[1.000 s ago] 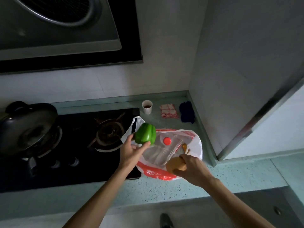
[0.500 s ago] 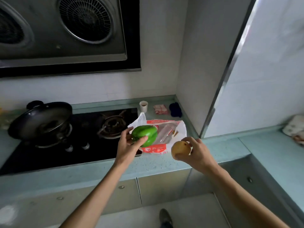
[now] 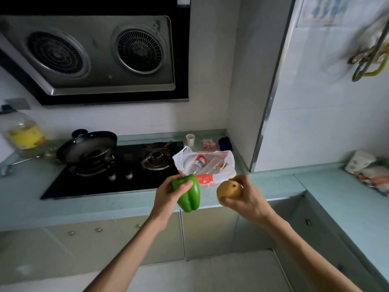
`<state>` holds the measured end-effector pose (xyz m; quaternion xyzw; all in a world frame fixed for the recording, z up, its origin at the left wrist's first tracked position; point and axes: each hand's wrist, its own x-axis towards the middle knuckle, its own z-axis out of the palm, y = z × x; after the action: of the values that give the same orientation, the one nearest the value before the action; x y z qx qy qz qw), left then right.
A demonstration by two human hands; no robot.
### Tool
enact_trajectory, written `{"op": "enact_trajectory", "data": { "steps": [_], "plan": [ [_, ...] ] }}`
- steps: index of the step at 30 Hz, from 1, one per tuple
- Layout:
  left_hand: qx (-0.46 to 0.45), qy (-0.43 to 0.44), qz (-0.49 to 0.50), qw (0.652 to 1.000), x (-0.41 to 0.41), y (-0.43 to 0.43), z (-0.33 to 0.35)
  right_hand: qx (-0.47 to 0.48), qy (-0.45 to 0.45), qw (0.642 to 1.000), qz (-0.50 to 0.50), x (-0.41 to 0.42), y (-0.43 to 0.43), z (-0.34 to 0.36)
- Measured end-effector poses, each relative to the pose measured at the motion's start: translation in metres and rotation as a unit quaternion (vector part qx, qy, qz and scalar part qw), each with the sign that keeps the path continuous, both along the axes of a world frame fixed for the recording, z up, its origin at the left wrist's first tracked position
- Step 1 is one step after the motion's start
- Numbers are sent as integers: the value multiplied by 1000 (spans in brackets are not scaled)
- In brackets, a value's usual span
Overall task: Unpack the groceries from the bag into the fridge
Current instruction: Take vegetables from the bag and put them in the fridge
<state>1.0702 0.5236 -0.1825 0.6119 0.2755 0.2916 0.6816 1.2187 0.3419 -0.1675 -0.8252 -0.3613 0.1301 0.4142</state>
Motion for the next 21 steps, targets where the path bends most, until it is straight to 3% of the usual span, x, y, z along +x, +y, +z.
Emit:
{"op": "enact_trajectory", "data": {
  "steps": [5,12,21],
  "plan": [
    [-29,-8,30,999,-54,-54,5,54,33,997,42,-47,-40,6],
    [-65,-23,144,987,-146,-128,4,93,97,987,84,-125,-90,10],
    [-39,-41,258,965,-287,-172,34,146,182,951,203,-251,-69,28]
  ]
}}
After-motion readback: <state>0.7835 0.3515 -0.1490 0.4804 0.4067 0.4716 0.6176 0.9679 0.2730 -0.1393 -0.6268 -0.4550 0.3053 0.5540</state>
